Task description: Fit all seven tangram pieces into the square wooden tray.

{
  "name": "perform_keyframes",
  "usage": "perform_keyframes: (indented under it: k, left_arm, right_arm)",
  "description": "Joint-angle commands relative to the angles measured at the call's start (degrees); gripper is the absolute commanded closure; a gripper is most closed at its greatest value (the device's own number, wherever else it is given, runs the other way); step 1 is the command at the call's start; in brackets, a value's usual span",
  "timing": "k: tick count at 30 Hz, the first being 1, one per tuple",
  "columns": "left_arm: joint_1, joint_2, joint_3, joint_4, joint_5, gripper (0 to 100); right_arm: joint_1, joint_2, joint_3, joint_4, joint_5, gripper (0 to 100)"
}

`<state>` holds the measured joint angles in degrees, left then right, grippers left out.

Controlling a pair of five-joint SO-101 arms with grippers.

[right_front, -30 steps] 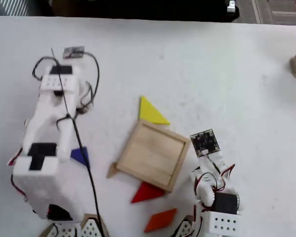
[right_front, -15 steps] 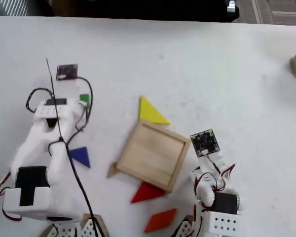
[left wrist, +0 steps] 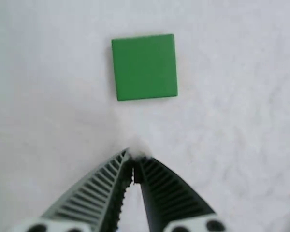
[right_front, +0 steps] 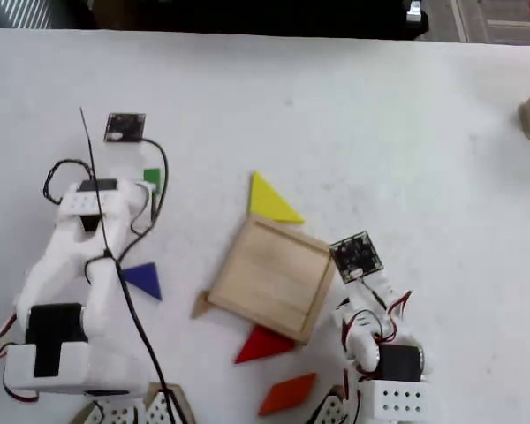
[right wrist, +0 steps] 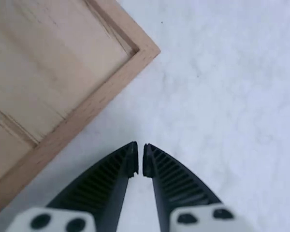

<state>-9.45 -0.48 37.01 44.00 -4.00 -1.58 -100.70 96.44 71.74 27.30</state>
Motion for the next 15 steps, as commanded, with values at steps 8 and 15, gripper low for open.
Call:
perform_keyframes:
  k: [8,15]
  left_arm:
    - [1.54,-13.41,10.2,-7.12,-0.62,97]
    - [1.19,-13.76,10.73,-7.56,-0.18,97]
  right_arm:
    - [1.8,-0.66,0.44,-0.13,-0.62,97.1]
    - [2.68,-0.22,-4.75,-5.05,-1.58,91.3]
